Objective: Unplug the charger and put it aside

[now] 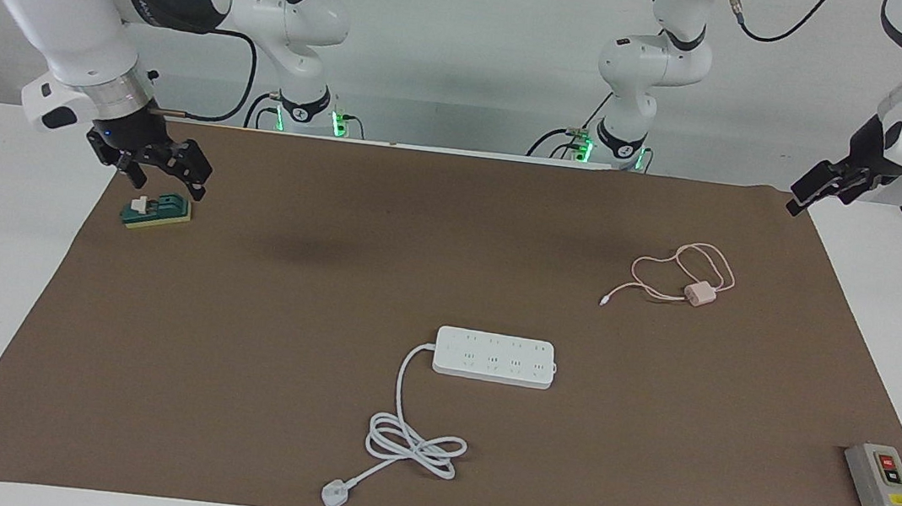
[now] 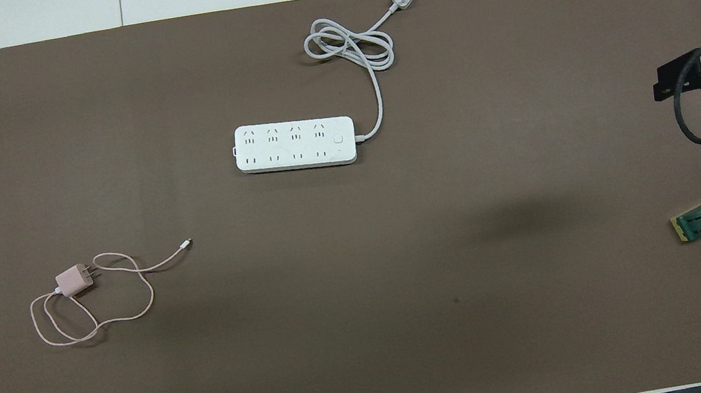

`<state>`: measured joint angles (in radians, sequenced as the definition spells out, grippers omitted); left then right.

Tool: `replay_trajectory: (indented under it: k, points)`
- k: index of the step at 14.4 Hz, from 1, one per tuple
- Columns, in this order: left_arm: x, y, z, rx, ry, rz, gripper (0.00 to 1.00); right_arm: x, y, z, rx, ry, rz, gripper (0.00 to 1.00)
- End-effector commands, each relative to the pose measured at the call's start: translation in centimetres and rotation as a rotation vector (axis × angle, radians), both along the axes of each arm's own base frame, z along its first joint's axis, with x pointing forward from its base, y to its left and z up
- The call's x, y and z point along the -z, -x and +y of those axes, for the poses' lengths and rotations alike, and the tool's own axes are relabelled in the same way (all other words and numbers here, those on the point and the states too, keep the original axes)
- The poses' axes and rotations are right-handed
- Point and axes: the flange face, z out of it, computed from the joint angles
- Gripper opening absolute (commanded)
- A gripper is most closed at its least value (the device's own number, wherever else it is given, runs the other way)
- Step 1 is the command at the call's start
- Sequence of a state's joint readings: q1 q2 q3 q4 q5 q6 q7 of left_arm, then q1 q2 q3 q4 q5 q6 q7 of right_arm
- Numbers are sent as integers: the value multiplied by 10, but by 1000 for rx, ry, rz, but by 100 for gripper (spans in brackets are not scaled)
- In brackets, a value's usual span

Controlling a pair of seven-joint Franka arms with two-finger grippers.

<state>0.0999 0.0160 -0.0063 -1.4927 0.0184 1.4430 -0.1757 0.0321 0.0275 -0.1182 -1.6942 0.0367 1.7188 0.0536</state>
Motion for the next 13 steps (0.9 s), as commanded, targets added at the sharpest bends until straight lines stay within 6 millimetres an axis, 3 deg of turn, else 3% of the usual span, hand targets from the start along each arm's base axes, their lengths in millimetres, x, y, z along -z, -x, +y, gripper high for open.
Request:
replay_trajectory:
  k: [1, 4, 8, 9, 11, 13]
  points:
    - [5, 10, 4, -10, -24, -74, 100, -10, 0, -2, -28, -4, -9, 100]
    - [13, 7, 1, 2, -27, -83, 100, -15, 0, -7, -22, -3, -20, 100]
    - [14, 13, -25, 79, -15, -27, 100, -12, 5, -6, -16, -3, 2, 100]
    - [17, 12, -20, 82, -13, -2, 100, -13, 5, -6, -15, -3, -1, 100]
    - [10, 10, -38, 154, -9, -3, 100, -12, 6, -9, -12, -3, 2, 100]
    - [9, 9, -43, 234, -5, -6, 100, -13, 6, -6, -18, -2, 2, 100]
